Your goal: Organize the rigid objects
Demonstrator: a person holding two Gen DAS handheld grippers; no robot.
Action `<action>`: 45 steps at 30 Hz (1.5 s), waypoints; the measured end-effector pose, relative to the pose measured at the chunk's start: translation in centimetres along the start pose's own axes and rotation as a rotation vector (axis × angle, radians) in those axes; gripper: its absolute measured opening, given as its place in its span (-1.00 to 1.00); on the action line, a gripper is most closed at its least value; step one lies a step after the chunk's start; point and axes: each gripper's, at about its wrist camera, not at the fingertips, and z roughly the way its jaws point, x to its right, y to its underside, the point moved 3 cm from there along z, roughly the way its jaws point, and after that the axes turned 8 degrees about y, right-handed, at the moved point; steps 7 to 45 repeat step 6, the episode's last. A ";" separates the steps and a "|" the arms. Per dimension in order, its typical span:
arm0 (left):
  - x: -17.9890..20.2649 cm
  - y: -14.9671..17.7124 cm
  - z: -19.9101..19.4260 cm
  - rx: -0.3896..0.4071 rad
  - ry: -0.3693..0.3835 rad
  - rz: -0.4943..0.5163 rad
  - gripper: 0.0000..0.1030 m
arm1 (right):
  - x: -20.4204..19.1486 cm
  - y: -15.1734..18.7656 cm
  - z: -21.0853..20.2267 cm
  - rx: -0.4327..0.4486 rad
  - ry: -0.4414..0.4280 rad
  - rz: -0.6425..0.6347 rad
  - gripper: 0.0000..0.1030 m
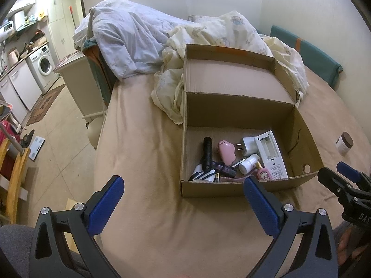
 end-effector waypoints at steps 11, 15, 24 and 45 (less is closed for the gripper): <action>0.0 0.0 -0.1 0.001 0.003 0.002 0.99 | 0.0 0.0 0.0 0.002 0.001 0.002 1.00; 0.0 0.0 -0.1 0.001 0.003 0.002 0.99 | 0.0 0.0 0.0 0.002 0.001 0.002 1.00; 0.0 0.0 -0.1 0.001 0.003 0.002 0.99 | 0.0 0.0 0.0 0.002 0.001 0.002 1.00; 0.0 0.0 -0.1 0.001 0.003 0.002 0.99 | 0.0 0.0 0.0 0.002 0.001 0.002 1.00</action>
